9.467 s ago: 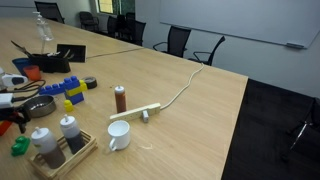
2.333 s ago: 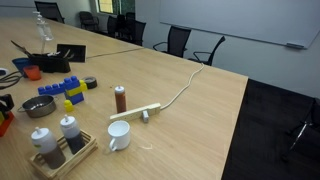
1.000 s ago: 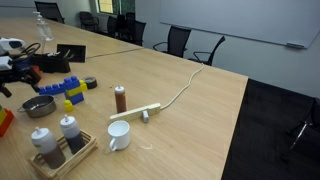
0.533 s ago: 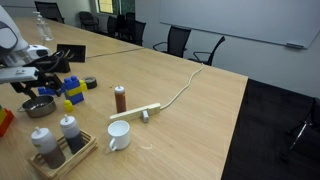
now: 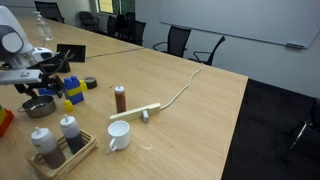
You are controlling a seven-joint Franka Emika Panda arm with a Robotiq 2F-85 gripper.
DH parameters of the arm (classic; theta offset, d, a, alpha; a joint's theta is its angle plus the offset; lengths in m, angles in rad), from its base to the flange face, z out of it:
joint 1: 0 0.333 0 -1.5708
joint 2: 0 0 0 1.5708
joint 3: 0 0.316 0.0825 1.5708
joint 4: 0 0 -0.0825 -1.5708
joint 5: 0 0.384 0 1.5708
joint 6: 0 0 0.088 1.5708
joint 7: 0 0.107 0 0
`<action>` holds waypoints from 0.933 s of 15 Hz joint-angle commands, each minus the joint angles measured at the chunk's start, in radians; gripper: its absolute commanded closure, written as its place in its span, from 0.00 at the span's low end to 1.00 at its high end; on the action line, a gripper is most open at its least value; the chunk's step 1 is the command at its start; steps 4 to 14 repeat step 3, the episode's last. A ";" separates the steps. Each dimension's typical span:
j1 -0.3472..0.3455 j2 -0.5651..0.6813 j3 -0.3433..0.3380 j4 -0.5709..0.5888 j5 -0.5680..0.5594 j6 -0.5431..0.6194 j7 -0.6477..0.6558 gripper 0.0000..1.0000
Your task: Pick up the green toy and put it on top of the red and yellow toys
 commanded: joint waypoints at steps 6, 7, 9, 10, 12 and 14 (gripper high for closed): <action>-0.003 -0.001 0.003 0.000 0.001 -0.002 -0.002 0.00; -0.003 -0.001 0.003 0.000 0.001 -0.002 -0.002 0.00; -0.003 -0.001 0.003 0.000 0.001 -0.002 -0.002 0.00; -0.003 -0.001 0.003 0.000 0.001 -0.002 -0.002 0.00; -0.003 -0.001 0.003 0.000 0.001 -0.002 -0.002 0.00; -0.003 -0.001 0.003 0.000 0.001 -0.002 -0.002 0.00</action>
